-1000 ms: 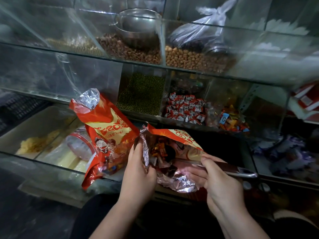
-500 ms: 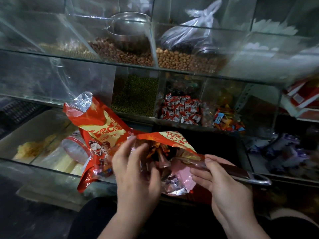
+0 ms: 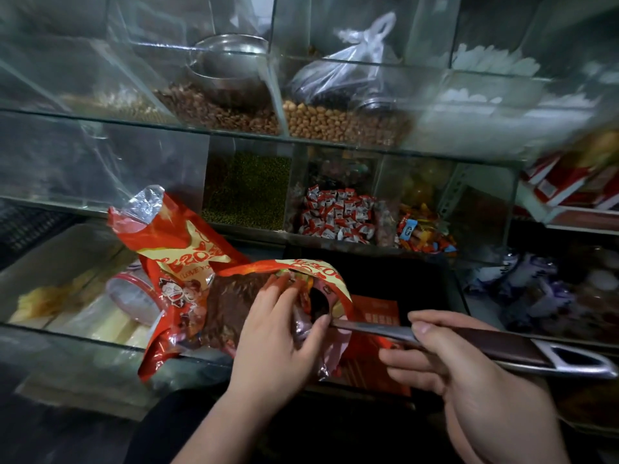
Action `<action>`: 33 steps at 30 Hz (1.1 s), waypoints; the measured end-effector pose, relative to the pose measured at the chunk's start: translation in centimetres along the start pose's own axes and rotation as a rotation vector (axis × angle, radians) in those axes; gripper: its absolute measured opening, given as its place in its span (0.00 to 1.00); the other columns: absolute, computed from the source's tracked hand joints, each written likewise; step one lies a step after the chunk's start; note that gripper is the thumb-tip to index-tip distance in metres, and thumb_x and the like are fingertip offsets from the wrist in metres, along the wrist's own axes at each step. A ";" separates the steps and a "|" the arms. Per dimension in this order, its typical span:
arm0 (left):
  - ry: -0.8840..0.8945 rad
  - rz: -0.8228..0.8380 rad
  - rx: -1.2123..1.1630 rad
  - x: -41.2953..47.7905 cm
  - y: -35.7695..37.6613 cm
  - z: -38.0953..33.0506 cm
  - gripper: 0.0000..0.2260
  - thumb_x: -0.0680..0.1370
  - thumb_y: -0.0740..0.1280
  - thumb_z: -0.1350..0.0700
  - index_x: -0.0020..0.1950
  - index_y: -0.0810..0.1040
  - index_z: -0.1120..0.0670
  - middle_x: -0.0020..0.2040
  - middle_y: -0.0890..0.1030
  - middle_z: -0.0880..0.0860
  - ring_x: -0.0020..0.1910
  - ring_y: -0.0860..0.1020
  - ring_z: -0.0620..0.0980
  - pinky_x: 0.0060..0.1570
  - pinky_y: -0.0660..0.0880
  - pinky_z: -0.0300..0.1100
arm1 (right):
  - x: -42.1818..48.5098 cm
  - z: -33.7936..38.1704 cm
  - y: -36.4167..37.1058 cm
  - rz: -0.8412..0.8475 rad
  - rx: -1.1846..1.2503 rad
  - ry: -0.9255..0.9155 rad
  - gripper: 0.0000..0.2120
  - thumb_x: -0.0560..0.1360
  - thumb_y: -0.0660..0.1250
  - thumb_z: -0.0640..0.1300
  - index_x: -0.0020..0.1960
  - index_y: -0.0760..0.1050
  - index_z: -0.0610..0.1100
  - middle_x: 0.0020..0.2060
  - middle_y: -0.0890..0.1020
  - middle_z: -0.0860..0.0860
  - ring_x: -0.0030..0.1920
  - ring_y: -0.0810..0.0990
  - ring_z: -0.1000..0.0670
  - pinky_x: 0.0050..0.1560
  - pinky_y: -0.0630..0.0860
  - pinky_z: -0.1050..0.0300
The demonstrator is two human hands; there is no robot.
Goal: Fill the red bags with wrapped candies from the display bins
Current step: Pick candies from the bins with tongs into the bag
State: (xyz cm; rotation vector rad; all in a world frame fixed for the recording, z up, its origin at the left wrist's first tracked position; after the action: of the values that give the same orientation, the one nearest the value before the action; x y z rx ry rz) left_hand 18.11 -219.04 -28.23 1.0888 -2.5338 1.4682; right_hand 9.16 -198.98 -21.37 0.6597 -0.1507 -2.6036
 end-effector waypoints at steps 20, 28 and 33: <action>0.125 -0.231 -0.076 -2.2 -2.7 -1.1 0.22 0.80 0.59 0.38 0.61 0.79 0.53 0.69 0.68 0.52 0.71 0.65 0.50 0.71 0.58 0.38 | -2.6 1.9 0.5 0.172 -0.044 -0.146 0.15 0.73 0.69 0.32 0.36 0.88 0.47 0.34 0.86 0.34 0.34 0.88 0.36 0.29 0.85 0.50; 0.152 -0.139 -0.064 -1.0 -2.4 -1.9 0.18 0.81 0.57 0.37 0.58 0.76 0.49 0.77 0.67 0.50 0.79 0.58 0.49 0.73 0.62 0.56 | -3.4 2.8 0.4 0.074 0.010 -0.305 0.09 0.69 0.77 0.33 0.37 0.88 0.47 0.31 0.85 0.34 0.32 0.87 0.36 0.29 0.83 0.54; 0.193 -0.159 -0.033 0.8 -3.2 -3.3 0.16 0.81 0.59 0.44 0.58 0.77 0.53 0.73 0.72 0.51 0.78 0.61 0.48 0.74 0.60 0.48 | -3.4 4.3 0.1 0.091 0.093 -0.334 0.13 0.73 0.69 0.30 0.36 0.87 0.43 0.31 0.84 0.32 0.29 0.87 0.36 0.26 0.82 0.54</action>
State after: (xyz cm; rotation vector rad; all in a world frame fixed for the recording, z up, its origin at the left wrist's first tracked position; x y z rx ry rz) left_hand 18.35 -217.94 -23.66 1.0591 -2.2777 1.4116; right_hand 9.84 -197.59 -16.08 0.2366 -0.3968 -2.6106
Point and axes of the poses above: each hand's wrist, its own x-axis towards the middle knuckle, its own y-axis out of the palm, z = x × y, the point moved 4 cm from there along x, towards the middle knuckle
